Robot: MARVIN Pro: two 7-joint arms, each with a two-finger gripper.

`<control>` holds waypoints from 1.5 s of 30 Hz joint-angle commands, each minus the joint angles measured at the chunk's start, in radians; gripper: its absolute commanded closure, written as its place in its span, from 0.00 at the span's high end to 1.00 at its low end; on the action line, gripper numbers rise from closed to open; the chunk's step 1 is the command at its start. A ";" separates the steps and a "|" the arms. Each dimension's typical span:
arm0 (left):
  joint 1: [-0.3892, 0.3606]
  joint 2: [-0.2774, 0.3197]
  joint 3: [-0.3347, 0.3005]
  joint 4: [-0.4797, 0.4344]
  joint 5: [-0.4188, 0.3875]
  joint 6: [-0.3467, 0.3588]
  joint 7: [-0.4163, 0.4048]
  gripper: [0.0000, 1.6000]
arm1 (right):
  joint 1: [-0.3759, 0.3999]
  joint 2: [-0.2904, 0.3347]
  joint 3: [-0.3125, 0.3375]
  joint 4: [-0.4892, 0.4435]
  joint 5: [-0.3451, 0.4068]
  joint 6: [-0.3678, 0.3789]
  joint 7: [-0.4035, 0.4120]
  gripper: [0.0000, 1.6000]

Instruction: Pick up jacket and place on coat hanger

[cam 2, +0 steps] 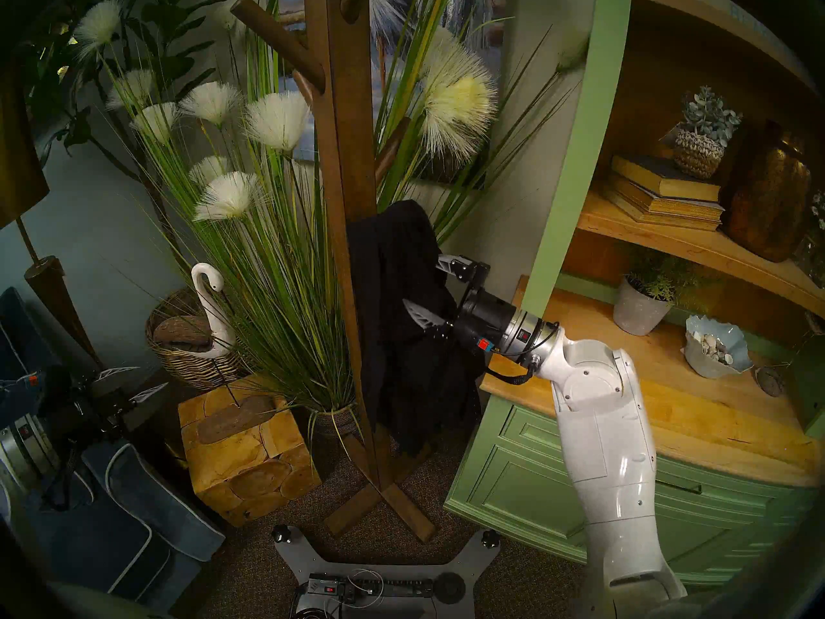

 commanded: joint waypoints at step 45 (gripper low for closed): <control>-0.006 0.002 0.003 -0.014 -0.005 -0.002 -0.007 1.00 | -0.703 -0.267 0.120 -0.323 1.023 0.002 -0.300 1.00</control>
